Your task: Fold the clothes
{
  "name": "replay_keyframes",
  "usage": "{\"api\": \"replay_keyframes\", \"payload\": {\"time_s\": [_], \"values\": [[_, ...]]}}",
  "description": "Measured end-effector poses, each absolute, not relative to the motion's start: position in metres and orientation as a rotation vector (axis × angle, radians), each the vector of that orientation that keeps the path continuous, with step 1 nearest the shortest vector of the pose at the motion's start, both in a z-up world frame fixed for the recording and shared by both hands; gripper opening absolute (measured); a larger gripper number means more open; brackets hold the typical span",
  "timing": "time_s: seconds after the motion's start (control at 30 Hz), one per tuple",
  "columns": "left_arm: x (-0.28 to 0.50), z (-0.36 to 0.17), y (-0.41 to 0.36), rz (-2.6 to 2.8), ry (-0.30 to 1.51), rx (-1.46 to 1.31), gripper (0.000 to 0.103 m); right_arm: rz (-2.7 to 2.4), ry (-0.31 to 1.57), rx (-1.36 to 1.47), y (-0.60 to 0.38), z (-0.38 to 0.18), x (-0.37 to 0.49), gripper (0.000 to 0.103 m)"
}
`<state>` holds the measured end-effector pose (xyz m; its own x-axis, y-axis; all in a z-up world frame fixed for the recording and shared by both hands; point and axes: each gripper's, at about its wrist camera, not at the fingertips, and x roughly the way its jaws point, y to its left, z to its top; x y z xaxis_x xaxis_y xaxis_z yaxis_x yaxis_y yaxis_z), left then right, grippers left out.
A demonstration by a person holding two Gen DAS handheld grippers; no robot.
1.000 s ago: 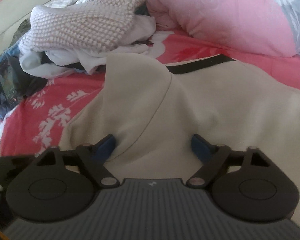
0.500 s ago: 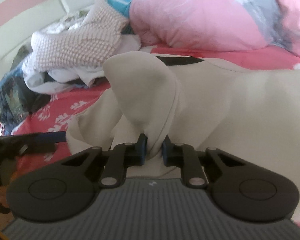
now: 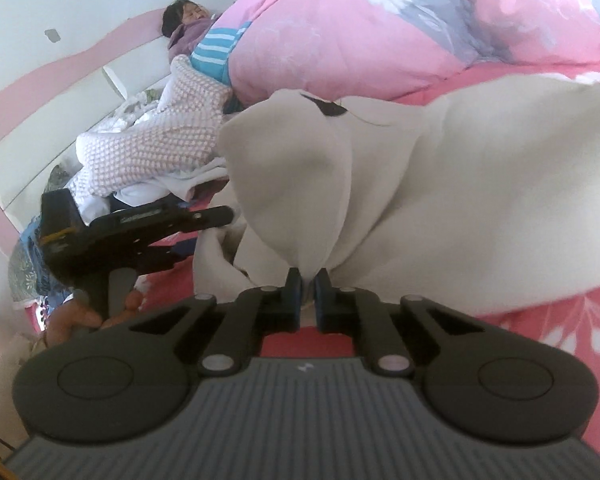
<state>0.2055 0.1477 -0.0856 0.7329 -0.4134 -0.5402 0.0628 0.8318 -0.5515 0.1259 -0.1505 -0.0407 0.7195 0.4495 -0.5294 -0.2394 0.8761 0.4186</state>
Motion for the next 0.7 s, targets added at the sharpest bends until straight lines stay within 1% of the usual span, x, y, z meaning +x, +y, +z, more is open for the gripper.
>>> {"api": "replay_keyframes", "payload": {"time_s": [0.03,0.13,0.2,0.47,0.63,0.7], "values": [[0.203,-0.085,0.145,-0.275,0.703,-0.524,0.033,0.39,0.662,0.338,-0.152,-0.041,0.125,0.005],[0.193,-0.081,0.142,-0.272,0.682,-0.523,0.025,0.392,0.649,0.347,-0.155,-0.04,0.123,0.004],[0.184,-0.076,0.141,-0.279,0.678,-0.527,0.022,0.394,0.64,0.354,-0.157,-0.04,0.121,0.004],[0.139,-0.057,0.122,-0.362,0.679,-0.557,0.017,0.383,0.606,0.357,-0.18,-0.03,0.103,0.004],[0.104,-0.049,0.09,-0.457,0.712,-0.527,0.016,0.35,0.584,0.355,-0.203,-0.025,0.078,0.003],[0.091,-0.048,0.074,-0.509,0.733,-0.52,0.015,0.329,0.573,0.352,-0.216,-0.023,0.065,0.002]]}}
